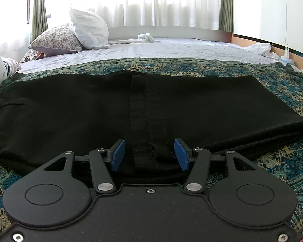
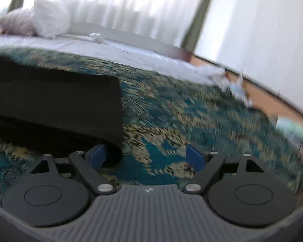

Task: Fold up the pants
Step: 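Open both grippers and release the folded black trousers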

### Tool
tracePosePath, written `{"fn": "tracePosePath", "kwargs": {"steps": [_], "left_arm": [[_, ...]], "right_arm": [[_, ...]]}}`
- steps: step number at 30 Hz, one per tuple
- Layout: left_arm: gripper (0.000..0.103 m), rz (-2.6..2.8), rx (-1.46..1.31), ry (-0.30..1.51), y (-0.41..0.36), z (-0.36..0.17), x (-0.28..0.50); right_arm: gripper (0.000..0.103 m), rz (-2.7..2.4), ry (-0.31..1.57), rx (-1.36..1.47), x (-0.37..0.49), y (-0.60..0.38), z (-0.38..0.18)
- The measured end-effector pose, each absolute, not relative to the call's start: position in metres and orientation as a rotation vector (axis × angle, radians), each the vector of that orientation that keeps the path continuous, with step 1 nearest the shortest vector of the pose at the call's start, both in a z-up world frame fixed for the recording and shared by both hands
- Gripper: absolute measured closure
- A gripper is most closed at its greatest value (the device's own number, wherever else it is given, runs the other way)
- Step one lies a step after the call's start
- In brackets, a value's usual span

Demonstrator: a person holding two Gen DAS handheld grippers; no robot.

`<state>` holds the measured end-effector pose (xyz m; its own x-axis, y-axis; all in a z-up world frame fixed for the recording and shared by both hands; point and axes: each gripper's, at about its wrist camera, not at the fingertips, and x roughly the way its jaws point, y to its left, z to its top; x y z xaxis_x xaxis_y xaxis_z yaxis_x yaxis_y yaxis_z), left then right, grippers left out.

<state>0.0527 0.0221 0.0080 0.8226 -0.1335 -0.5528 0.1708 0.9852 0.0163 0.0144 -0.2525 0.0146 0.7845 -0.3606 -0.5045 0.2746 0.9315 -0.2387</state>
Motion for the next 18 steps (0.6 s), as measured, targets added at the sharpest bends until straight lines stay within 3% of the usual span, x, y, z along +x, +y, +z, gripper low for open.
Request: {"fn": "tracePosePath", "kwargs": {"steps": [18], "left_arm": [[0.050, -0.175, 0.036, 0.583, 0.027, 0.007, 0.055]], "right_arm": [[0.007, -0.317, 0.631, -0.068, 0.007, -0.265, 0.021]]}}
